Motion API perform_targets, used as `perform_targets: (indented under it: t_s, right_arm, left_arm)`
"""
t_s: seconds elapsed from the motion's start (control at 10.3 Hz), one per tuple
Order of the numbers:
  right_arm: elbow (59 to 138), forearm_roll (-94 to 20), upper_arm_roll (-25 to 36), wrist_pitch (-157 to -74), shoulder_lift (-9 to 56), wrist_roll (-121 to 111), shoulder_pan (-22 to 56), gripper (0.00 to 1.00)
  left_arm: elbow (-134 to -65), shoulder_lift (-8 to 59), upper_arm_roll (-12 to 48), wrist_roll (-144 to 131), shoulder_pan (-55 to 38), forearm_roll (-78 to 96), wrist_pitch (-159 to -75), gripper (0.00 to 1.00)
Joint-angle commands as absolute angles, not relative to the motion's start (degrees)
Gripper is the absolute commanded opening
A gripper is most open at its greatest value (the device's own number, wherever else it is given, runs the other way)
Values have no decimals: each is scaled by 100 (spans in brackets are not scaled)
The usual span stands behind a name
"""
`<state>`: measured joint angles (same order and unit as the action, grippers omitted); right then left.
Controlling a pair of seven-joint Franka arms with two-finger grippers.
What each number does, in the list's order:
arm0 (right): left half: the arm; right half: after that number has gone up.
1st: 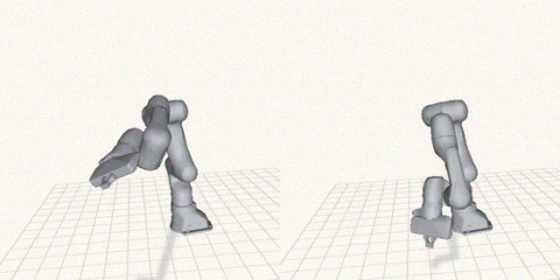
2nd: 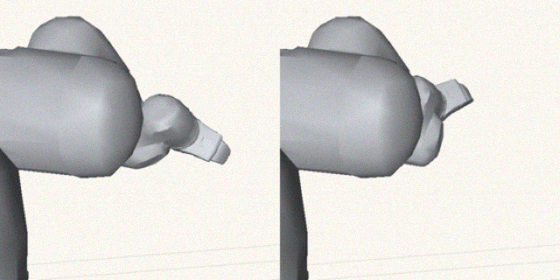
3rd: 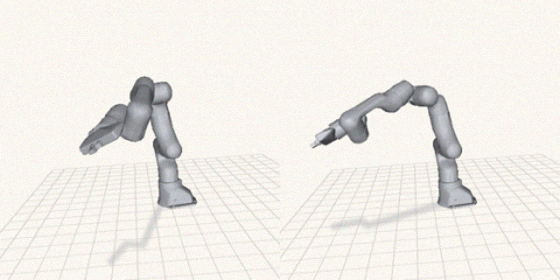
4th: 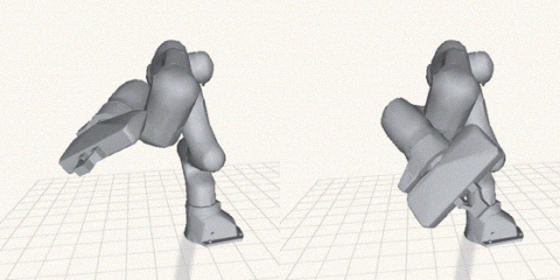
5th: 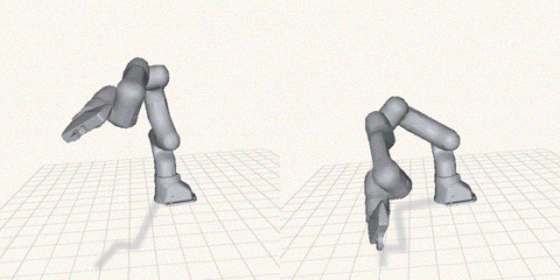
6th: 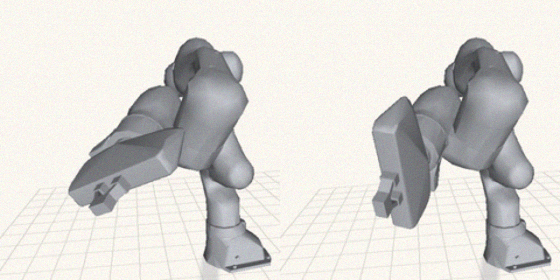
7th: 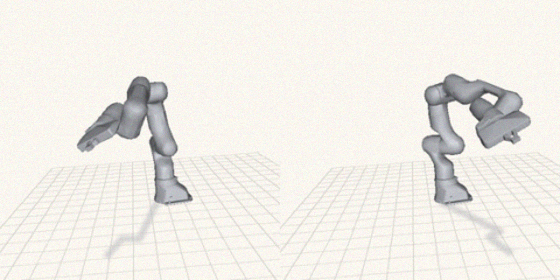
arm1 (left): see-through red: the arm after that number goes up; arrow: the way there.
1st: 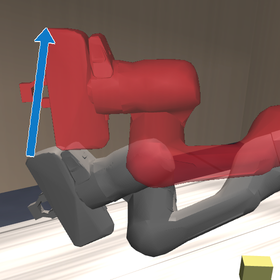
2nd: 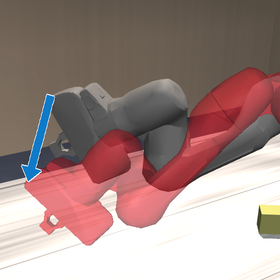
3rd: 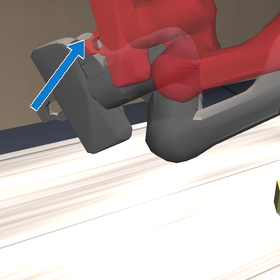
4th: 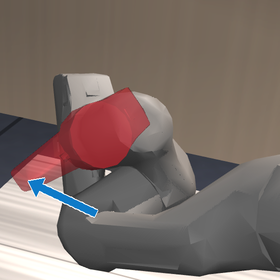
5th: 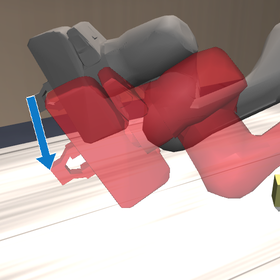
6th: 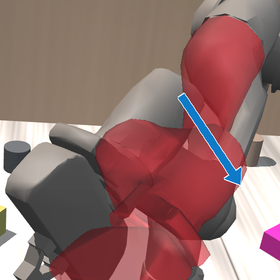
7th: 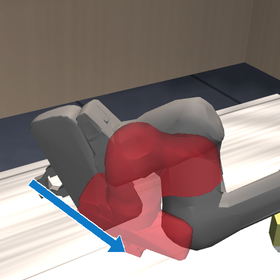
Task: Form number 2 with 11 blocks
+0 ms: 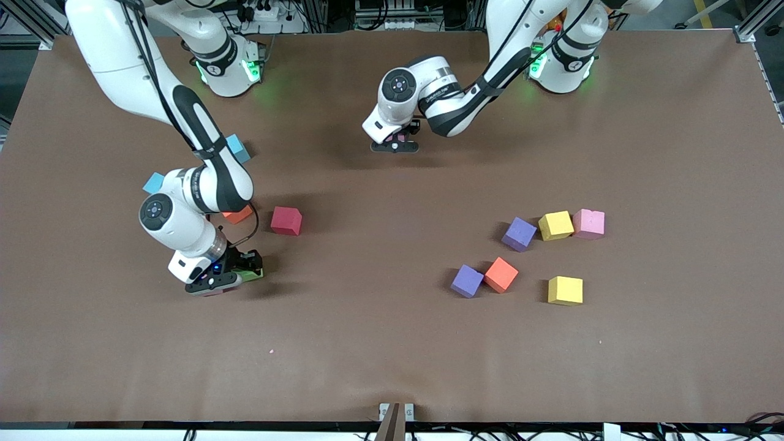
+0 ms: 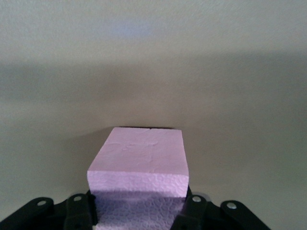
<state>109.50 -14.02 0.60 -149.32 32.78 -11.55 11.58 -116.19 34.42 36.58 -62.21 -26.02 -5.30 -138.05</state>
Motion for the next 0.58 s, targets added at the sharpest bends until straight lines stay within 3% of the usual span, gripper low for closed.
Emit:
perform_targets:
  t_s: [0.0, 0.19, 0.48]
  right_arm:
    - [10890, -1468, 79, -14669, 3164, -1090, 1213, 39]
    - [10907, -1424, 79, -14434, 2876, -1107, 1344, 40]
    - [10934, -1075, 88, -13941, 2392, -1395, 1907, 40]
  left_arm:
    - [-11418, 3428, 3639, -6538, -2637, -659, -13178, 28]
    - [-11400, 3436, 3639, -6662, -2637, -650, -13122, 35]
    - [-11119, 3594, 3604, -6680, -2645, -668, -13131, 35]
